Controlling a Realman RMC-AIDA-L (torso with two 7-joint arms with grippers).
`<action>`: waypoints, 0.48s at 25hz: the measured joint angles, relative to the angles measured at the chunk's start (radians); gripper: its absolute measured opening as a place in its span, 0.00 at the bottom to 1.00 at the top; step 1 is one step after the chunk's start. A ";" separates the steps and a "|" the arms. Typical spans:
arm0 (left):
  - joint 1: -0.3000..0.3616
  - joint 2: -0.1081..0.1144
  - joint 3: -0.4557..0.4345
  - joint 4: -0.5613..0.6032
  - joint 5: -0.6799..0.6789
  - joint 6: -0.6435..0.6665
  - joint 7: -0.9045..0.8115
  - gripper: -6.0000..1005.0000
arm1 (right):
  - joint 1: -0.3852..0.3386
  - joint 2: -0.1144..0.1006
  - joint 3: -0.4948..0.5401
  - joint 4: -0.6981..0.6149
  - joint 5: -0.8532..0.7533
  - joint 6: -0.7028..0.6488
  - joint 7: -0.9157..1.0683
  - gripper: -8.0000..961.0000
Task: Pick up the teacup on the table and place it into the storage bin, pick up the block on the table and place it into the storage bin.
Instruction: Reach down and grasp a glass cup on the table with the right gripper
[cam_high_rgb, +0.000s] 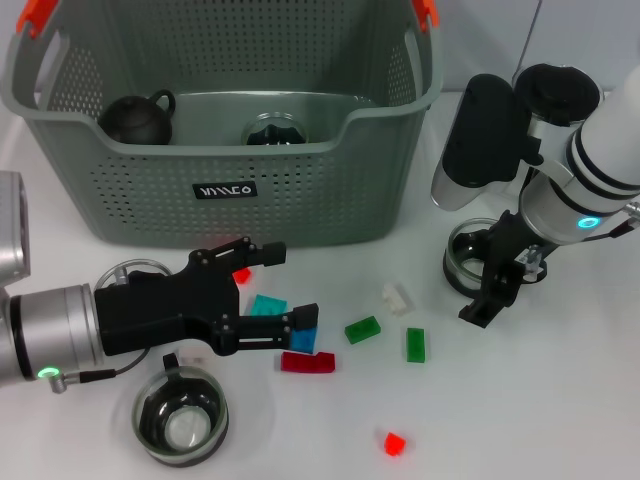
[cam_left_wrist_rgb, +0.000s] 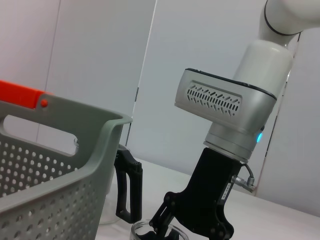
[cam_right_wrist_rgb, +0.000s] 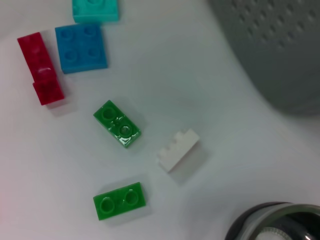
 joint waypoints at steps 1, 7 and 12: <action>0.000 0.000 0.000 0.000 0.000 0.000 0.000 0.92 | 0.000 0.000 -0.004 0.000 0.001 0.001 0.001 0.97; 0.001 -0.001 0.000 0.000 0.001 -0.007 0.000 0.92 | 0.001 0.005 -0.058 0.009 0.003 0.006 0.011 0.97; 0.002 0.000 0.000 0.000 0.001 -0.008 0.000 0.92 | -0.001 0.005 -0.064 0.002 0.012 0.007 0.036 0.77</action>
